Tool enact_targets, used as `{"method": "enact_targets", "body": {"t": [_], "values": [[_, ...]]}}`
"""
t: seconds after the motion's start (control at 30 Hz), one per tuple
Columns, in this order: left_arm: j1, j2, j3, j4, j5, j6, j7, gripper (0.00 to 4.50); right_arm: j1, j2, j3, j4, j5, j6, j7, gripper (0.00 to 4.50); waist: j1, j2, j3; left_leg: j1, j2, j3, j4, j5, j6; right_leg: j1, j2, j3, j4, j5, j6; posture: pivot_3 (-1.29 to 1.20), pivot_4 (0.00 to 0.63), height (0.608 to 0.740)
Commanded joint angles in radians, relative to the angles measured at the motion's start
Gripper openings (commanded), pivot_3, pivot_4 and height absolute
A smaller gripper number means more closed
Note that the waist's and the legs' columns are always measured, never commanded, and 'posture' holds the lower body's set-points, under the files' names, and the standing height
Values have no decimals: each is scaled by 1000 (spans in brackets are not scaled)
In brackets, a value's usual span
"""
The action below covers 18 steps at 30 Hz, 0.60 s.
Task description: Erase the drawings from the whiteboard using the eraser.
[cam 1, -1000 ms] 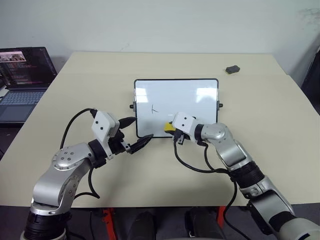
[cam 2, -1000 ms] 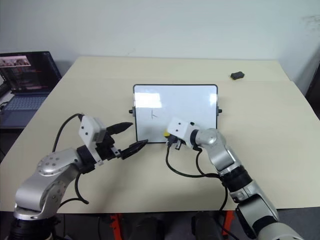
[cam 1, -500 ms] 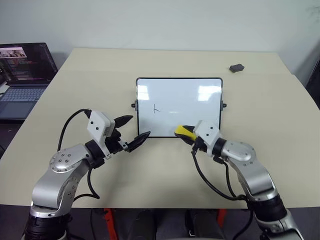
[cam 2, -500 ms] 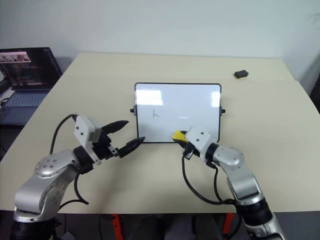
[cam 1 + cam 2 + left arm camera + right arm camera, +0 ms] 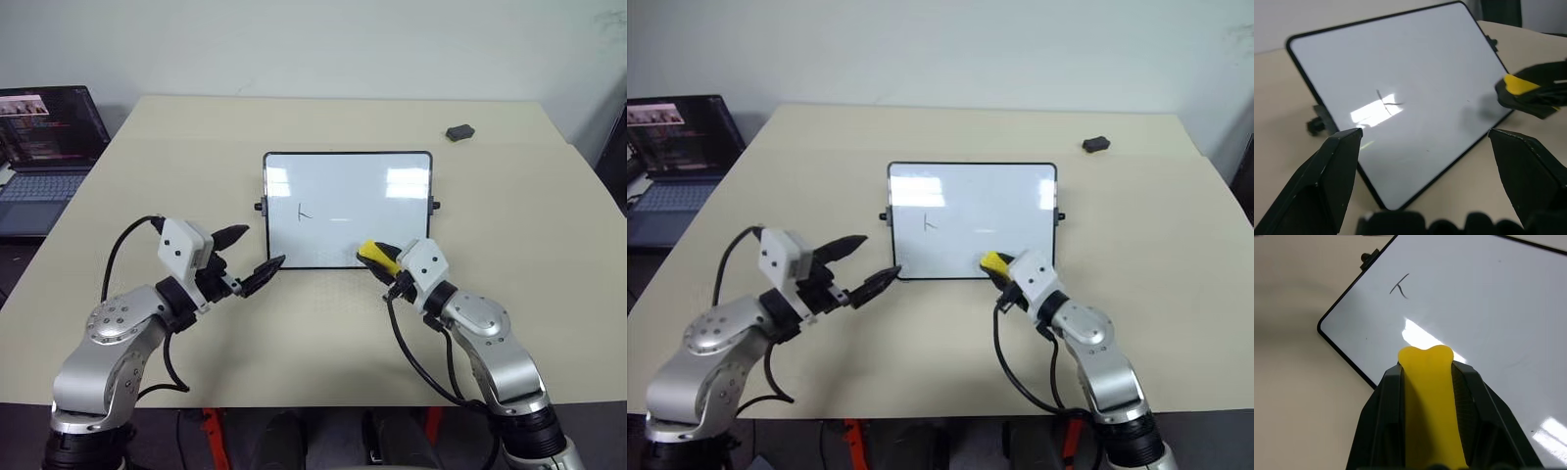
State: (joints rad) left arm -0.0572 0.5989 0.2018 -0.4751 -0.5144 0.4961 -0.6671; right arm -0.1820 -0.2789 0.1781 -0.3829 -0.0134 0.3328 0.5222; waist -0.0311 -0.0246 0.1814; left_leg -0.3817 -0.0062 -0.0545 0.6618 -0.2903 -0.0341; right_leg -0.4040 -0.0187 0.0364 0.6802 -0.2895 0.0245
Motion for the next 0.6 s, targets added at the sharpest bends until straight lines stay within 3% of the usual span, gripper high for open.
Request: {"method": "enact_targets", "body": {"t": [0.03,0.6], "values": [[-2,5,13,-45,-17,1,10,4500,-45,-13,-7,-10,27,-46,18,988,0,0,0,0,0,0,0,0,0,0,0,0,0,0,0,0,150,740],[7,-10,8,-126,12,154,199,4500,-235,-5,38,145,27,-164,65,988,0,0,0,0,0,0,1,0,0,0,0,0,1,0,0,0,150,740]]}}
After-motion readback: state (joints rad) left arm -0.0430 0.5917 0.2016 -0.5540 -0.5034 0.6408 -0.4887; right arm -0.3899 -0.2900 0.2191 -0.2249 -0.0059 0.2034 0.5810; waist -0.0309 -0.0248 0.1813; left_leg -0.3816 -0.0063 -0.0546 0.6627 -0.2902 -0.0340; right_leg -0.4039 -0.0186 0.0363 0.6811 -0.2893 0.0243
